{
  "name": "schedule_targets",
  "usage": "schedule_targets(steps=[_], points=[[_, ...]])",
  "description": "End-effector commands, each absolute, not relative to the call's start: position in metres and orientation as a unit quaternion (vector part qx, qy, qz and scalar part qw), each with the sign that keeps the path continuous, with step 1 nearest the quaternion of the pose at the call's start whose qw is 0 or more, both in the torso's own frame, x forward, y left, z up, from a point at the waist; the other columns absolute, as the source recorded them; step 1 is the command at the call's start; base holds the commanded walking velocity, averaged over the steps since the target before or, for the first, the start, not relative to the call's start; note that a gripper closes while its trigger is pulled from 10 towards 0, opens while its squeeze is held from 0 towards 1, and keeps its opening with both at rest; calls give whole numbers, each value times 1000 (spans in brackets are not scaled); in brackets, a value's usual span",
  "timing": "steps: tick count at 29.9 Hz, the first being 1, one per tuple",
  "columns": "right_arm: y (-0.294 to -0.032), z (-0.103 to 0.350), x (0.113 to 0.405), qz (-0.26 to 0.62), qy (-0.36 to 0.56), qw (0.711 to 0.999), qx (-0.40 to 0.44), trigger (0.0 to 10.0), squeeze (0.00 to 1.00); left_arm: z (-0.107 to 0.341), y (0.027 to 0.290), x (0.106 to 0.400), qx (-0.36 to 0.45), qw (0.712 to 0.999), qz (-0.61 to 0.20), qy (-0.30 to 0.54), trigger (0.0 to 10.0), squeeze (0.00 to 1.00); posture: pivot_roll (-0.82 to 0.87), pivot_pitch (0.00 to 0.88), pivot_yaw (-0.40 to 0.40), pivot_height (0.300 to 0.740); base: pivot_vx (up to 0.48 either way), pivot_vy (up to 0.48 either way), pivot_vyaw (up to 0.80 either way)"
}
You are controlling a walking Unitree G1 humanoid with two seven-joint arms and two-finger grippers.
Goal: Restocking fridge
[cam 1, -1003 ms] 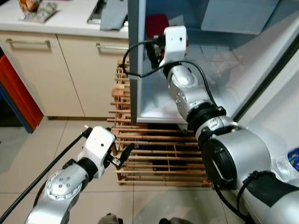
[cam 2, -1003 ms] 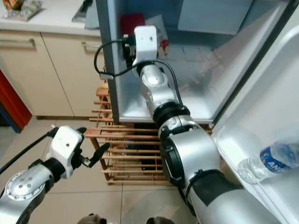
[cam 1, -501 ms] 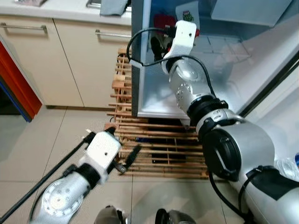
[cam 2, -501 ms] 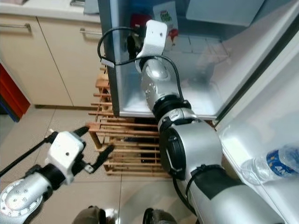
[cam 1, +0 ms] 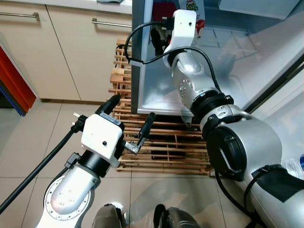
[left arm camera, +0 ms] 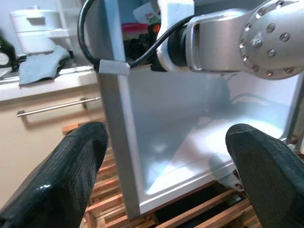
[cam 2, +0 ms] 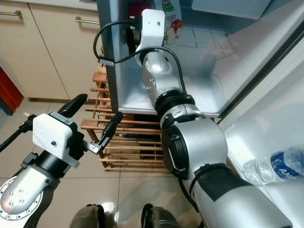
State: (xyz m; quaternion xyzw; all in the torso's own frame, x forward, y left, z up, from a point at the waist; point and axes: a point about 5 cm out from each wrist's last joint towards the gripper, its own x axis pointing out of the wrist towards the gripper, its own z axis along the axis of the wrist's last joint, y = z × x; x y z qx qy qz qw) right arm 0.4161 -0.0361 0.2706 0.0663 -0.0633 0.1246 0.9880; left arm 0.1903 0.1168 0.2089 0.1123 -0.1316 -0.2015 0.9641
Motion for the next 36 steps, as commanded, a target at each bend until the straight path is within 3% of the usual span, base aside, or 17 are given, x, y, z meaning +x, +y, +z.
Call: schedule_targets(steps=[1,2,5,6,26,36], points=[[-44,262,418,103,-41,992,58,0,208,217,116,184,111,962,-197,-152,10000,0,368,229,-128,740,0,0,0],[-46,264,418,100,-45,992,55,0,1000,220,116,183,111,962,-192,-157,10000,0,371,233,-131,740,0,0,0],[-46,266,419,102,-50,992,52,0,1000,221,116,183,112,963,-187,-161,10000,0,372,235,-135,740,0,0,0],[-46,269,419,104,-55,992,50,10000,1000,222,117,183,112,963,-184,-163,10000,0,372,234,-137,740,0,0,0],[-50,312,421,101,-105,982,124,10000,1000,220,115,193,136,960,-171,-176,10000,0,333,210,-146,740,0,0,0],[-40,298,419,121,-66,977,163,10000,1000,215,112,203,136,959,-176,-174,10000,0,295,189,-148,740,0,0,0]])
